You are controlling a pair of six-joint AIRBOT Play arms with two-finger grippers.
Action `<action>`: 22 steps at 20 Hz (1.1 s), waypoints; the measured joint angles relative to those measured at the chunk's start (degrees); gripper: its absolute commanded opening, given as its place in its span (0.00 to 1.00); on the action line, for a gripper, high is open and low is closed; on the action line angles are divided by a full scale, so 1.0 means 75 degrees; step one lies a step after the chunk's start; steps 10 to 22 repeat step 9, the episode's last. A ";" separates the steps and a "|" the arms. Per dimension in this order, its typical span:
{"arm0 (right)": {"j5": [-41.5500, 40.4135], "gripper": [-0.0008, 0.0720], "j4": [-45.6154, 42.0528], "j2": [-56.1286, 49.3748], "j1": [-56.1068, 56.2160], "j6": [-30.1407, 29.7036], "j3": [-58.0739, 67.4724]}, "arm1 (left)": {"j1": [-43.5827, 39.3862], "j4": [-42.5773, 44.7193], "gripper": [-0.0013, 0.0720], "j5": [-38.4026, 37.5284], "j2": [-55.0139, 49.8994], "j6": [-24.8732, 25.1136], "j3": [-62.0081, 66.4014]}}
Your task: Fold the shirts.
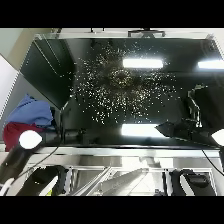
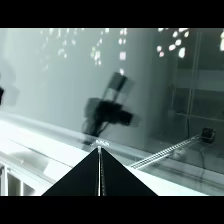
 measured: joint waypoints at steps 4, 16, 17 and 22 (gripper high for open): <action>-0.0128 0.04 0.0166 0.0154 0.0184 -0.0026 -0.0251 | -0.0090 0.0026 0.05 0.0405 0.0729 -0.0239 -0.0758; -0.0099 0.04 0.0274 0.0201 0.0236 -0.0023 -0.0326 | -0.0119 0.0032 0.05 0.0565 0.0959 -0.0309 -0.0976; -0.0099 0.04 0.0274 0.0201 0.0236 -0.0023 -0.0326 | -0.0119 0.0032 0.05 0.0565 0.0959 -0.0309 -0.0976; -0.0099 0.04 0.0274 0.0201 0.0236 -0.0023 -0.0326 | -0.0119 0.0032 0.05 0.0565 0.0959 -0.0309 -0.0976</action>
